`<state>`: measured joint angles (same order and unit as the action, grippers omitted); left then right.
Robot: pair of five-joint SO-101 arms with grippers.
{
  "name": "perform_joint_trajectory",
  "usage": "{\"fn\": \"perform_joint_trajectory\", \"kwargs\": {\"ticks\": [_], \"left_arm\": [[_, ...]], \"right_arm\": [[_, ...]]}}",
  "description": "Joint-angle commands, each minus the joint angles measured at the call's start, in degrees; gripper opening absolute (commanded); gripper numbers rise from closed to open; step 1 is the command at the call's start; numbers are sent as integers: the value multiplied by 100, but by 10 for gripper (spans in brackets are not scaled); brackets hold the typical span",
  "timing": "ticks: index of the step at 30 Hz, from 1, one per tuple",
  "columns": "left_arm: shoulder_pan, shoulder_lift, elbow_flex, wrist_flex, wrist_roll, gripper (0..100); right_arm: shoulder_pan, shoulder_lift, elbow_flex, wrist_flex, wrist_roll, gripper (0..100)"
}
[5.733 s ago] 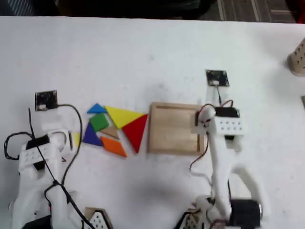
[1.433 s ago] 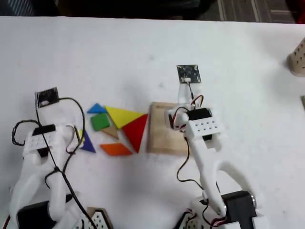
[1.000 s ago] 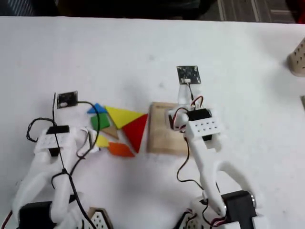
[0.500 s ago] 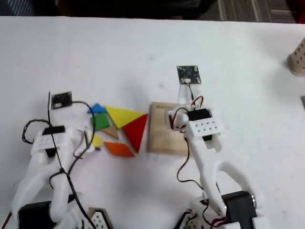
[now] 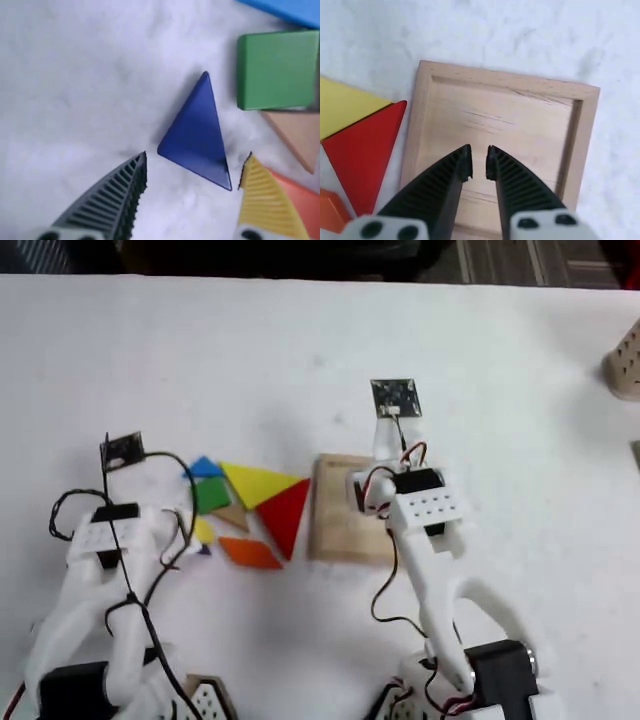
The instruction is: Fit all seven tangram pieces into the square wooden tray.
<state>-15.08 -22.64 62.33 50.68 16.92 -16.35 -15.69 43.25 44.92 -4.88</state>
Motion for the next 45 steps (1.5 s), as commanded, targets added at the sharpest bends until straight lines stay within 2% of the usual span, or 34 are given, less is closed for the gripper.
{"fn": "perform_joint_trajectory", "kwargs": {"ticks": [1,16,19,22,41,45], "left_arm": [[84,-48,-281,-413,123,312],[110,-48,18,-554,97,312],[110,-48,18,-571,79,234],[110,-57,9,-677,-229,160],[119,-92,-211,-721,-273,155],[347,-101,-352,-686,-255,155]], "right_arm": [[22,-374,-35,-57,-88,52],[31,-374,62,-57,-88,52],[31,-374,62,-57,-88,52],[31,-374,62,-57,-88,52],[31,-374,62,-57,-88,52],[31,-374,62,-57,-88,52]]}}
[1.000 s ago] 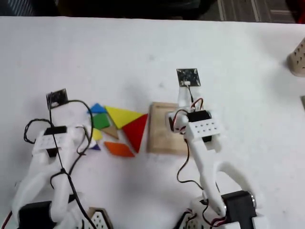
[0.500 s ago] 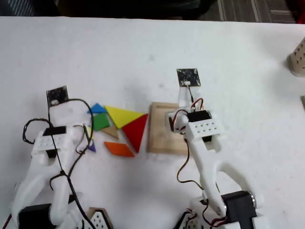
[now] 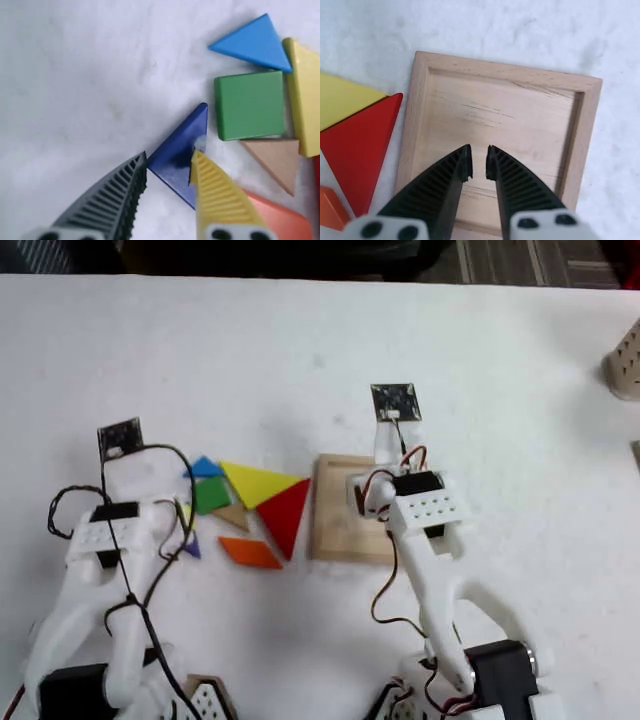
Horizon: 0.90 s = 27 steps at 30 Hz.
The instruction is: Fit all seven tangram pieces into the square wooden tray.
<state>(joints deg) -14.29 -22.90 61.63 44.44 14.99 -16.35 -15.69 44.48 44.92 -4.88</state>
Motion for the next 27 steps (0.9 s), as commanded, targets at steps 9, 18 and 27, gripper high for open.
{"fn": "perform_joint_trajectory", "kwargs": {"ticks": [9,18,27], "left_arm": [[611,-84,-580,-53,-44,154],[998,-84,-888,281,-35,154],[1596,-48,-1037,431,352,154]], "right_arm": [[57,-391,-62,-48,-88,52],[31,-400,-62,-48,-88,52],[66,-418,-62,-48,-88,52]]}}
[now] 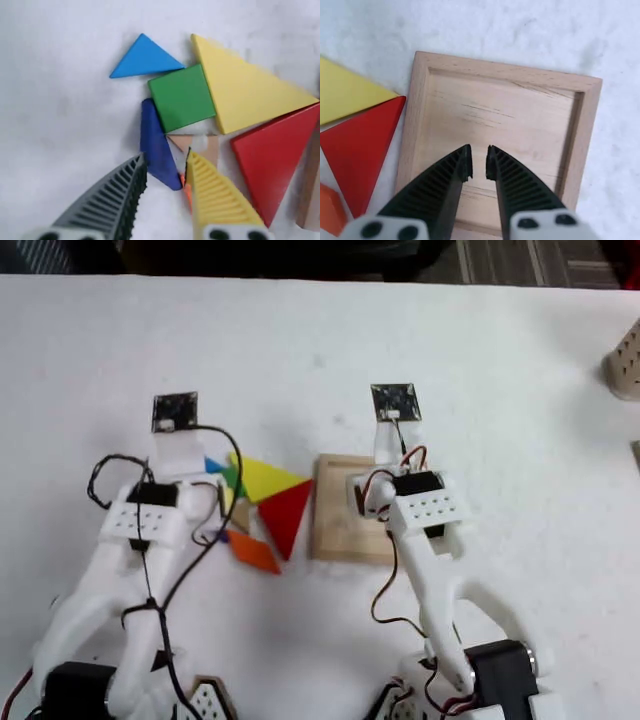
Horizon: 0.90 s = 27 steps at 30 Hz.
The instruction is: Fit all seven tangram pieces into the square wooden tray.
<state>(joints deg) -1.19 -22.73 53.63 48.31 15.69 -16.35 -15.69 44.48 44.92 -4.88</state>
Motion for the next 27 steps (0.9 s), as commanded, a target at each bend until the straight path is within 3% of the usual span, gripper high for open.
{"fn": "perform_joint_trajectory", "kwargs": {"ticks": [1,27], "left_arm": [[330,-66,-237,44,308,154],[303,-66,316,-440,334,158]], "right_arm": [[66,-418,-62,-48,-88,52],[75,-418,-70,110,-88,52]]}}
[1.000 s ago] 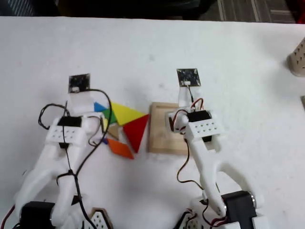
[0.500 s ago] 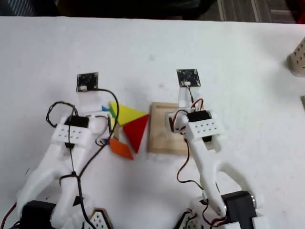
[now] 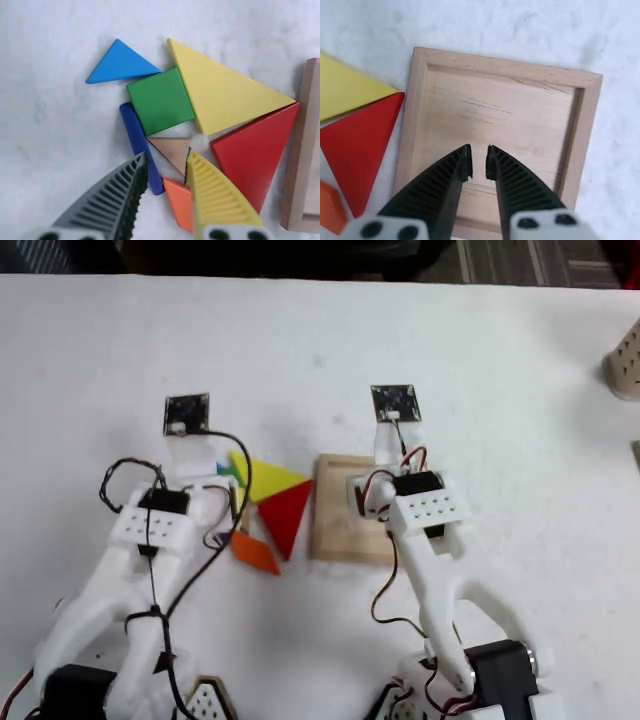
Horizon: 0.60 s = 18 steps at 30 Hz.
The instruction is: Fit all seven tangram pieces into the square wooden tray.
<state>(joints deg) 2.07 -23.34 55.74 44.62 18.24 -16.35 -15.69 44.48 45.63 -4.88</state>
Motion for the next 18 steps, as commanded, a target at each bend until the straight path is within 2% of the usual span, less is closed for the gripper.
{"fn": "perform_joint_trajectory", "kwargs": {"ticks": [1,8,18], "left_arm": [[-22,-4,105,-70,79,158],[-259,-4,114,-79,79,158],[-259,13,255,-88,79,158]], "right_arm": [[75,-409,-70,40,-88,52],[75,-400,-70,40,-88,52],[66,-382,-70,40,-88,52]]}}
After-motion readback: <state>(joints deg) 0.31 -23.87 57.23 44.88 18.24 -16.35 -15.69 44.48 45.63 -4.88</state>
